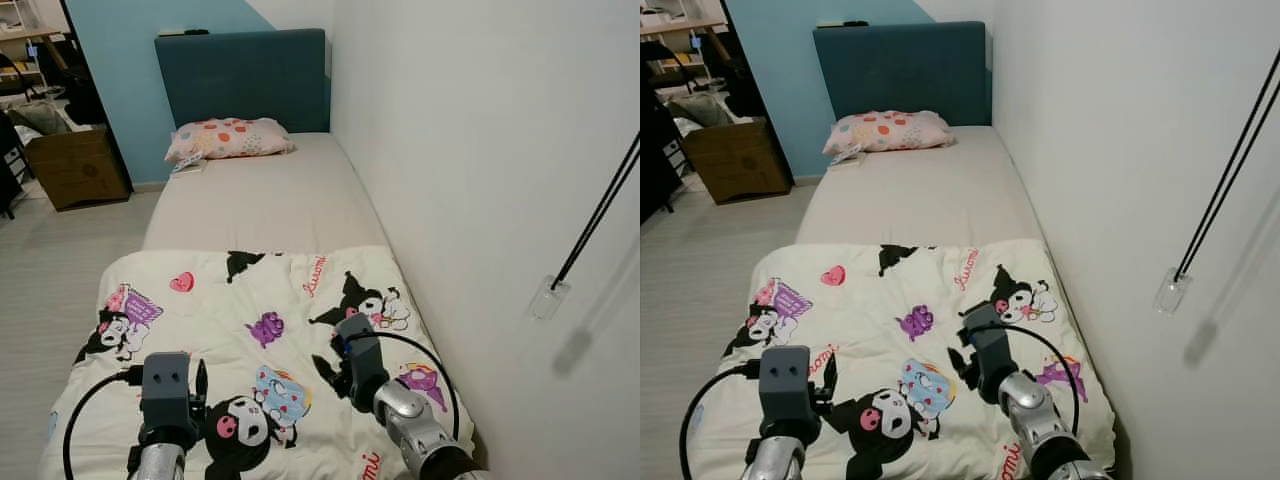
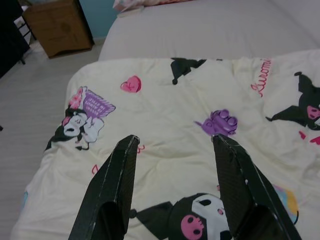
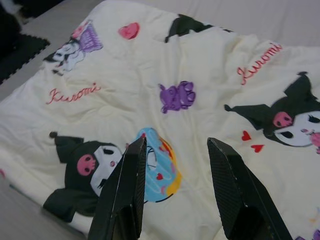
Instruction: Clean up the room
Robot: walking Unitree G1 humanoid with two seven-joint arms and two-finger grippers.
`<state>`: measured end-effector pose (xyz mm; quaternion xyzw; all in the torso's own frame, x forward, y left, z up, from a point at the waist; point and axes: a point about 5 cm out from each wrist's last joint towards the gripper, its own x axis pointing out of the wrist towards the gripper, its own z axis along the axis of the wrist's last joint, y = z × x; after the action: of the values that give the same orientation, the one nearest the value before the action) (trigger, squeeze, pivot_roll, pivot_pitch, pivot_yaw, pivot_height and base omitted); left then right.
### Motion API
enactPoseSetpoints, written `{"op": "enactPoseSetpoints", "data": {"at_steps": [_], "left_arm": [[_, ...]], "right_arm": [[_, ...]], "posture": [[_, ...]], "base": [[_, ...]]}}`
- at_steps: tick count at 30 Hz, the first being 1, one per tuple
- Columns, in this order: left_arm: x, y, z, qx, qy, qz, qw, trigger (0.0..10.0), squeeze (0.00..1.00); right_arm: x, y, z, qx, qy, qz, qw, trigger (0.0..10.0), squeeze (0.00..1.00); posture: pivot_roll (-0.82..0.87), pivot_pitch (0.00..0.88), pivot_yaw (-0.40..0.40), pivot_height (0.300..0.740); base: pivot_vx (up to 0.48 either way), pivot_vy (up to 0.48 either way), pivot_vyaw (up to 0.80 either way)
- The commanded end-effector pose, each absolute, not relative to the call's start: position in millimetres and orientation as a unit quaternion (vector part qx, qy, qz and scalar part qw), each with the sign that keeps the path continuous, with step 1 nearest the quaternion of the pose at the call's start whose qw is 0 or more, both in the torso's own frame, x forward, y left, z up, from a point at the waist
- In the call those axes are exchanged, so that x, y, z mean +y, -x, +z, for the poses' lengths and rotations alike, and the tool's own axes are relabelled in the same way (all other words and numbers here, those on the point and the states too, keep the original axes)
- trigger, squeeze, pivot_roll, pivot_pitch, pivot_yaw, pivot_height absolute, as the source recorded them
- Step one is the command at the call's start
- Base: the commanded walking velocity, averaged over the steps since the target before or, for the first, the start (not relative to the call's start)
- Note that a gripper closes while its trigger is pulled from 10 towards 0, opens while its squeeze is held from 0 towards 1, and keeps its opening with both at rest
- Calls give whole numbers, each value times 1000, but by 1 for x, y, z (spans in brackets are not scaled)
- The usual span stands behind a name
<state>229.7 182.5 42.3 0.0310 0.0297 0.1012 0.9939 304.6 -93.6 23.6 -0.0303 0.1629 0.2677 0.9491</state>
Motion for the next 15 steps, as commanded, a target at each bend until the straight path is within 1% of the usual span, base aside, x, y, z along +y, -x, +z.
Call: {"op": "enactPoseSetpoints", "data": {"at_steps": [1, 5, 7, 15], "left_arm": [[186, -228, 42, 33, -35, 100, 994, 10000, 0], [185, -227, 43, 32, -35, 99, 994, 10000, 0], [185, -227, 43, 31, -35, 98, 994, 10000, 0], [185, -226, 45, 29, -35, 95, 994, 10000, 0]], "right_arm": [[-95, -306, 22, 173, 17, 256, 951, 10000, 0], [-95, -306, 22, 174, 13, 252, 952, 10000, 0], [-95, -305, 22, 175, 11, 251, 952, 10000, 0], [-94, -305, 21, 176, 6, 251, 952, 10000, 0]], "posture": [[-66, 0, -12, 740], [-65, 0, -11, 740], [-65, 0, -9, 740], [-61, 0, -7, 740]], "base": [[0, 0, 0], [0, 300, 0], [0, 409, 0], [0, 480, 0]]}}
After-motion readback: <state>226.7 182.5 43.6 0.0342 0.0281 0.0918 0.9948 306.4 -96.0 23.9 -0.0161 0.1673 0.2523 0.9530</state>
